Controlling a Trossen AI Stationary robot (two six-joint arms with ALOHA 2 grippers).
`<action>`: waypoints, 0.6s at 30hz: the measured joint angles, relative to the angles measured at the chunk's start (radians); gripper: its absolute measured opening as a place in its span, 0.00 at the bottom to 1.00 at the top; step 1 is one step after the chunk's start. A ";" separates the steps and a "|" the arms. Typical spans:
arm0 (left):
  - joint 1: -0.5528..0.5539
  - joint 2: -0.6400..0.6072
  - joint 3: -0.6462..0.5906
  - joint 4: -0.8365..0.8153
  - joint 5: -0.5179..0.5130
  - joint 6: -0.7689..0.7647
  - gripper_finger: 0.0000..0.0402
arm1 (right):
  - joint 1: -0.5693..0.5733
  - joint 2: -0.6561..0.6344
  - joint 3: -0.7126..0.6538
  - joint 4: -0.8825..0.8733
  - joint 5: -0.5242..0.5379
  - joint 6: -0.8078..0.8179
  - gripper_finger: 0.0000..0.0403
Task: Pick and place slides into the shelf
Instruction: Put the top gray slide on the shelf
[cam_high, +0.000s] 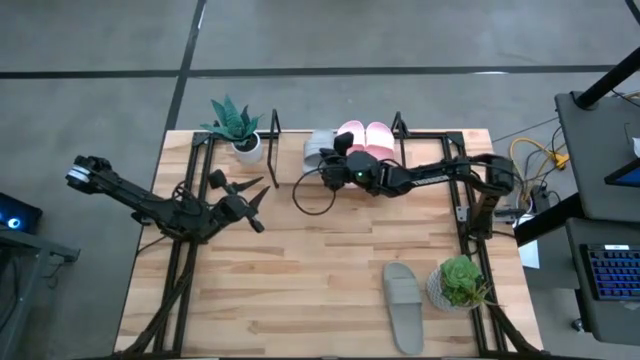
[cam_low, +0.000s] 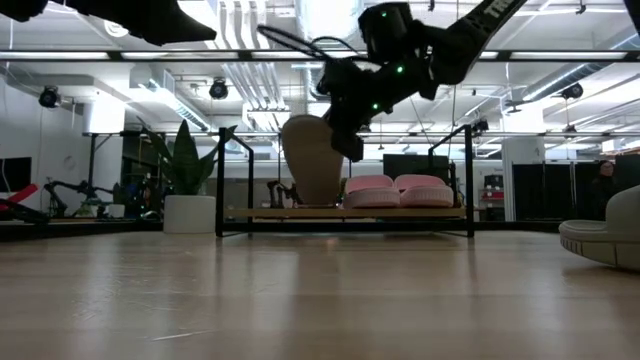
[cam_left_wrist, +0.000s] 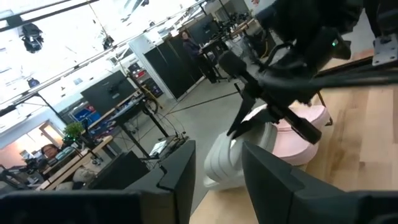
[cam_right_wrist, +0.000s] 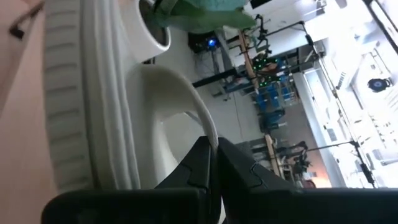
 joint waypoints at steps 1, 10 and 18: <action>0.000 0.000 0.000 -0.002 -0.003 0.000 0.28 | -0.003 0.013 0.007 0.000 0.007 -0.008 0.02; 0.000 0.002 0.000 -0.003 -0.012 0.001 0.28 | -0.016 0.072 0.036 -0.052 0.021 -0.042 0.02; 0.000 0.002 0.000 -0.003 -0.012 0.001 0.28 | -0.015 0.064 0.057 -0.181 0.003 0.041 0.06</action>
